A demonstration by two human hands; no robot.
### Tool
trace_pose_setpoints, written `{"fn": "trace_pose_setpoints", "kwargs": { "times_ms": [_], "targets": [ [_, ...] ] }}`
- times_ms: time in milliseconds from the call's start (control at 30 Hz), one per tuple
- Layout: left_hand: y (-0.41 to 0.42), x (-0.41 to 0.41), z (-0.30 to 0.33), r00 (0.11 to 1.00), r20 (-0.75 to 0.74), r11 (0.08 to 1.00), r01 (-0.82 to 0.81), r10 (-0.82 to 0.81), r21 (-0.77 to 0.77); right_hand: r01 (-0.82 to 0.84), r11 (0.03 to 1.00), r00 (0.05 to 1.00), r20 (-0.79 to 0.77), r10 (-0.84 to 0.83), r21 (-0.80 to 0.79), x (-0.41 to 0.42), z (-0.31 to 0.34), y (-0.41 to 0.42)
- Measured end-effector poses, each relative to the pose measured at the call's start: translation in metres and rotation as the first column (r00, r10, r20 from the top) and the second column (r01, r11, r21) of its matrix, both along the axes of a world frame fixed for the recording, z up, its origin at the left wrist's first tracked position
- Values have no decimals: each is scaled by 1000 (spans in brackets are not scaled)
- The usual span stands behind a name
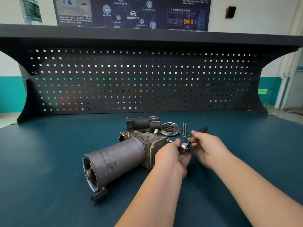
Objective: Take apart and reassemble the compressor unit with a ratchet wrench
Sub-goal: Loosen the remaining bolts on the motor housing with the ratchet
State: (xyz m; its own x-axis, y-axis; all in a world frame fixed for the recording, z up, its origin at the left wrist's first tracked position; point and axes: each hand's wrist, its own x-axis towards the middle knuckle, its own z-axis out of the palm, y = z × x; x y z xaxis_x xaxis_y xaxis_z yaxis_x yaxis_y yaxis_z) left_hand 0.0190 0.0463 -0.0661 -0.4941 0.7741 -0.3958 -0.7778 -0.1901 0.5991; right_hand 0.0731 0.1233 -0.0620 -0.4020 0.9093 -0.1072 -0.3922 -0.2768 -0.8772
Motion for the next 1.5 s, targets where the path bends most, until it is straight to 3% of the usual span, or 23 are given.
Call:
{"fn": "trace_pose_setpoints", "kwargs": {
  "times_ms": [67,133,233,300,367,433,533,633,700,733,833,900,967,1033,1100,1167,1233,1367,1400,1467,1500],
  "targets": [
    [0,0,0,1000,4,1000,0,0,0,-10,1000,999,-34,9,-28,-1,-1,0],
    [0,0,0,1000,2,1000,-7,7,0,45,965,999,8,-49,257,-1,3,-4],
    [-3,2,3,1000,23,999,0,-1,38,15,657,982,113,-152,754,4,10,-18],
    [-6,2,4,998,55,999,6,-8,46,-66,485,977,155,-145,872,6,9,-28],
    [-8,3,5,998,67,999,2,-5,42,-84,445,974,167,-152,892,6,8,-33],
    [-7,3,5,998,66,999,-11,8,48,-30,512,973,141,-180,859,5,8,-31],
    [-5,4,5,998,52,998,-35,33,47,38,739,971,150,-186,672,2,9,-17],
    [-4,6,3,999,39,998,-36,35,44,49,982,998,38,-57,185,-1,3,-5],
    [-4,6,3,999,33,999,-35,33,37,12,995,998,-55,-17,-100,-3,-3,-2],
    [-4,6,4,999,35,999,-37,36,33,-1,986,996,-86,-14,-168,-4,-4,-2],
    [-3,6,3,999,24,999,-49,48,22,11,993,994,-111,-25,-121,-5,-2,-4],
    [-3,7,1,999,6,999,-38,38,8,53,991,996,-74,-45,122,-3,5,-7],
    [-3,7,1,1000,-5,1000,-10,10,11,57,860,994,50,-95,507,1,9,-12],
    [-5,6,1,1000,0,999,12,-12,40,-23,611,977,149,-156,791,6,11,-21],
    [-6,7,1,1000,-2,995,31,-31,98,-138,376,958,221,-185,916,10,12,-29],
    [-7,7,3,1000,-18,988,15,-13,153,-198,254,943,255,-215,947,12,12,-34],
    [-8,7,4,1000,11,993,1,-2,121,-182,321,951,250,-184,930,13,13,-36],
    [-9,5,7,999,41,998,-27,24,55,-36,662,980,158,-125,749,6,14,-24],
    [-8,6,7,999,38,999,-29,28,45,1,768,983,140,-117,640,4,13,-18],
    [-7,5,6,1000,16,999,-17,17,30,27,965,999,12,-31,260,1,7,-5],
    [-7,5,6,1000,5,1000,-9,9,25,-7,999,998,-63,10,52,0,3,-1]
  ]
}}
